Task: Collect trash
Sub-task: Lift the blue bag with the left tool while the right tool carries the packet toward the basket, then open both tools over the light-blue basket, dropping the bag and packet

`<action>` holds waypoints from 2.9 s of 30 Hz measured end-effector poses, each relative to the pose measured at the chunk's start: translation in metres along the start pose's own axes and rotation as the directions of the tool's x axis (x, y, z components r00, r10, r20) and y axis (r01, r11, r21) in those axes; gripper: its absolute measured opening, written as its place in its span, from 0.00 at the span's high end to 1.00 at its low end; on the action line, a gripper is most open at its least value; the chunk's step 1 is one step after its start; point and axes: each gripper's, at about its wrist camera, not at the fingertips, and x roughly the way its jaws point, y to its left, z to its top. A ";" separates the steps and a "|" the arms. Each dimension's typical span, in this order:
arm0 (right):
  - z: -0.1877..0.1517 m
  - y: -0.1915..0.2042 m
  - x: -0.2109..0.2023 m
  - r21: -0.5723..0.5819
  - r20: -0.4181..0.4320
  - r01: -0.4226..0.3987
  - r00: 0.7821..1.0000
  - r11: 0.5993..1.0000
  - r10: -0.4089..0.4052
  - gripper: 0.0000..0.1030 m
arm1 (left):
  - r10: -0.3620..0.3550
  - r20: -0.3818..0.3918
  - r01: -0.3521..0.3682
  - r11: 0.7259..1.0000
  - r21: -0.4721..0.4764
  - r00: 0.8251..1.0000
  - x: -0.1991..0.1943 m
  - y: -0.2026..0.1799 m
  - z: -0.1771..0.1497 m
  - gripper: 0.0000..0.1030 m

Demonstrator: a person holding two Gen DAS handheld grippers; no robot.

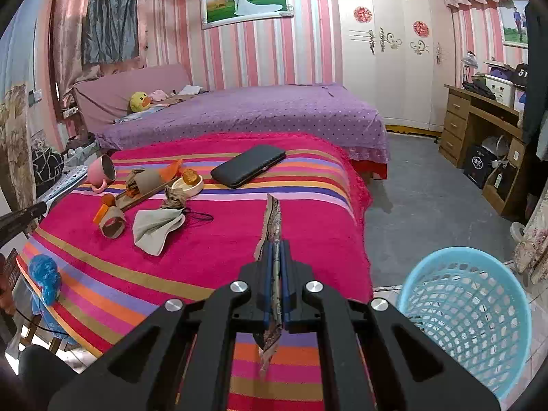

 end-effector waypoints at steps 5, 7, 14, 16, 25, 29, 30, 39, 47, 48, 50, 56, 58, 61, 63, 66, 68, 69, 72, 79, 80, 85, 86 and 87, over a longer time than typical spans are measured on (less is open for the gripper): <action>-0.003 0.015 0.012 -0.019 -0.010 -0.010 1.000 1.000 0.010 0.95 | -0.001 -0.095 -0.001 1.000 -0.020 0.996 0.029 0.033 -0.020 0.96; -0.005 0.018 0.015 -0.025 -0.013 -0.005 1.000 1.000 0.005 0.95 | -0.038 -0.117 0.034 0.999 -0.037 0.992 0.030 0.038 -0.031 0.85; -0.009 0.023 0.016 -0.028 -0.018 0.008 1.000 1.000 -0.009 0.95 | -0.014 -0.129 0.011 1.000 -0.023 0.992 0.029 0.031 -0.063 0.31; -0.010 0.023 0.014 -0.026 -0.020 0.015 1.000 1.000 -0.015 0.95 | -0.008 -0.117 0.007 1.000 -0.010 0.993 0.026 0.030 -0.068 0.30; -0.020 0.021 0.009 -0.004 -0.040 0.036 0.999 0.999 -0.036 0.95 | -0.049 -0.145 0.050 0.999 0.003 0.988 0.018 0.032 -0.085 0.30; -0.023 0.021 0.006 -0.015 -0.055 0.034 0.998 0.999 -0.035 0.95 | -0.103 -0.163 0.109 0.994 0.027 0.981 0.015 0.021 -0.089 0.57; -0.023 0.021 0.006 -0.016 -0.058 0.033 0.998 0.999 -0.034 0.95 | -0.113 -0.164 0.120 0.992 0.038 0.980 0.014 0.018 -0.089 0.69; -0.017 0.021 0.004 -0.064 -0.052 0.019 0.998 0.998 -0.022 0.97 | -0.115 -0.158 0.124 0.991 0.053 0.981 0.005 -0.006 -0.067 0.86; 0.011 -0.020 -0.054 -0.037 0.058 0.060 0.997 0.997 -0.058 0.97 | -0.236 0.028 0.231 0.963 0.137 0.971 -0.057 -0.104 -0.005 0.86; 0.013 -0.030 -0.062 -0.034 0.066 0.079 0.995 0.996 -0.077 0.97 | -0.259 0.043 0.250 0.957 0.148 0.965 -0.063 -0.118 0.001 0.86; 0.015 -0.052 -0.079 -0.027 0.077 0.123 0.990 0.992 -0.120 0.97 | -0.315 0.066 0.299 0.937 0.183 0.947 -0.076 -0.157 0.009 0.86; 0.005 -0.130 -0.111 0.046 0.056 0.240 0.969 0.970 -0.242 0.97 | -0.431 0.081 0.394 0.874 0.285 0.899 -0.096 -0.263 0.009 0.86; -0.001 -0.153 -0.116 0.074 0.037 0.263 0.963 0.962 -0.266 0.97 | -0.454 0.071 0.413 0.856 0.312 0.888 -0.094 -0.302 0.006 0.86; -0.014 -0.186 -0.119 0.102 -0.002 0.317 0.948 0.943 -0.318 0.97 | -0.501 0.027 0.465 0.820 0.333 0.865 -0.091 -0.344 -0.001 0.86; -0.022 -0.203 -0.119 0.118 -0.023 0.342 0.940 0.932 -0.341 0.97 | -0.534 -0.019 0.506 0.789 0.349 0.845 -0.083 -0.379 -0.007 0.86; -0.031 -0.223 -0.118 0.138 -0.044 0.372 0.928 0.918 -0.370 0.97 | -0.555 -0.058 0.533 0.757 0.377 0.830 -0.073 -0.417 -0.014 0.85; -0.036 -0.234 -0.117 0.153 -0.052 0.381 0.924 0.912 -0.378 0.97 | -0.578 -0.108 0.572 0.732 0.369 0.809 -0.063 -0.444 -0.021 0.85; -0.039 -0.240 -0.116 0.161 -0.056 0.386 0.923 0.909 -0.382 0.97 | -0.582 -0.125 0.583 0.728 0.362 0.804 -0.058 -0.450 -0.023 0.85; -0.045 -0.250 -0.115 0.180 -0.057 0.389 0.921 0.903 -0.385 0.97 | -0.594 -0.188 0.617 0.698 0.363 0.782 -0.042 -0.479 -0.036 0.84; -0.048 -0.256 -0.110 0.187 -0.055 0.387 0.922 0.903 -0.384 0.97 | -0.580 -0.232 0.622 0.687 0.377 0.781 -0.021 -0.495 -0.055 0.55; -0.049 -0.258 -0.110 0.188 -0.053 0.387 0.922 0.903 -0.384 0.97 | -0.577 -0.214 0.612 0.697 0.375 0.788 -0.020 -0.490 -0.055 0.40; -0.051 -0.255 -0.107 0.188 -0.051 0.379 0.925 0.906 -0.377 0.97 | -0.555 -0.167 0.574 0.734 0.364 0.815 -0.020 -0.471 -0.045 0.28; -0.052 -0.253 -0.106 0.186 -0.050 0.377 0.926 0.907 -0.375 0.97 | -0.550 -0.160 0.567 0.741 0.360 0.820 -0.020 -0.466 -0.042 0.25; -0.052 -0.253 -0.106 0.185 -0.050 0.375 0.927 0.908 -0.373 0.97 | -0.542 -0.148 0.556 0.749 0.360 0.827 -0.019 -0.460 -0.039 0.23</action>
